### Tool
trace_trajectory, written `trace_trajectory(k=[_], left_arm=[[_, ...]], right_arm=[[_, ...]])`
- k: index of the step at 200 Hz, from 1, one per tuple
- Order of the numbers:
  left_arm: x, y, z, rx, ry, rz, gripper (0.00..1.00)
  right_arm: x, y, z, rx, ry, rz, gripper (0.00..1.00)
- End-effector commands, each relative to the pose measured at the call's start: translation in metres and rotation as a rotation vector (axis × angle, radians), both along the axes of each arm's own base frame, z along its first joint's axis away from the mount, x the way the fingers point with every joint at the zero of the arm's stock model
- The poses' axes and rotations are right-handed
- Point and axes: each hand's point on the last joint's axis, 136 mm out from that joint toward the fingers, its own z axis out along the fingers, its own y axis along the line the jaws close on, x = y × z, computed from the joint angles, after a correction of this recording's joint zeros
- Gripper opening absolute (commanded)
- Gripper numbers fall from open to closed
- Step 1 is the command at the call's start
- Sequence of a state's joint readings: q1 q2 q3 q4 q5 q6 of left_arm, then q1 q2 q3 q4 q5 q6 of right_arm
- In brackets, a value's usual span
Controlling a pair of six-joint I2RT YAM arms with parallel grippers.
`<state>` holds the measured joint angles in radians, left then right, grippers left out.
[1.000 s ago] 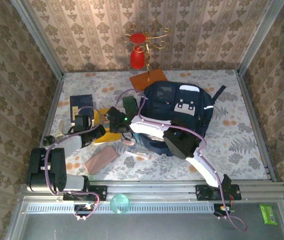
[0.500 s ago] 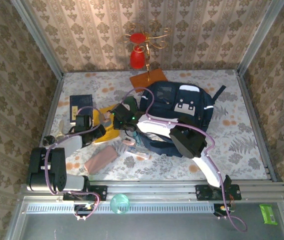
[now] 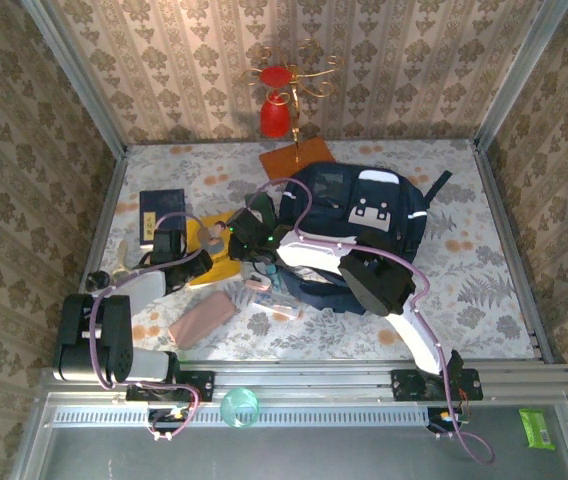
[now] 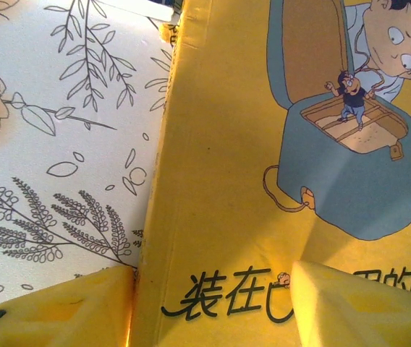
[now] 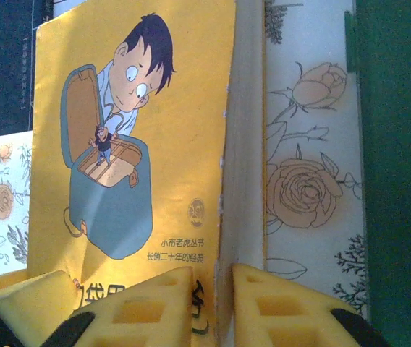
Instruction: Pack the student bag
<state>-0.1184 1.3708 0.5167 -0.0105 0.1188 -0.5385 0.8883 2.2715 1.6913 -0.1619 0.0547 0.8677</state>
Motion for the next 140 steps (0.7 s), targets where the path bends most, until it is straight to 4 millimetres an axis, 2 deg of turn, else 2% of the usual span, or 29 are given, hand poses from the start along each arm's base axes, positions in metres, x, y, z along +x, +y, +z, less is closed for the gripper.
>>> trace_trajectory(k=[1,14,36,62,114,140], left_arm=[[0.001,-0.047,0.008,-0.147,-0.009,-0.156,0.59],[0.002,-0.047,0.009,-0.147,-0.013,-0.154,0.59],[0.002,-0.045,0.011,-0.14,-0.014,-0.145,0.61],[0.005,-0.039,0.019,-0.148,-0.038,-0.117,0.68],[0.013,-0.035,0.052,-0.369,-0.136,-0.059,0.8],[0.018,-0.03,0.061,-0.481,-0.155,-0.014,0.84]], right_arm=[[-0.009,0.022,0.047,0.115,-0.043,0.056,0.09],[-0.006,0.019,0.055,0.112,-0.065,0.055,0.0],[0.0,0.013,0.07,0.143,-0.094,0.039,0.0],[0.007,0.009,0.086,0.207,-0.099,0.021,0.0],[0.013,0.009,0.114,0.36,-0.084,0.025,0.0],[0.018,0.005,0.129,0.414,-0.092,0.021,0.0]])
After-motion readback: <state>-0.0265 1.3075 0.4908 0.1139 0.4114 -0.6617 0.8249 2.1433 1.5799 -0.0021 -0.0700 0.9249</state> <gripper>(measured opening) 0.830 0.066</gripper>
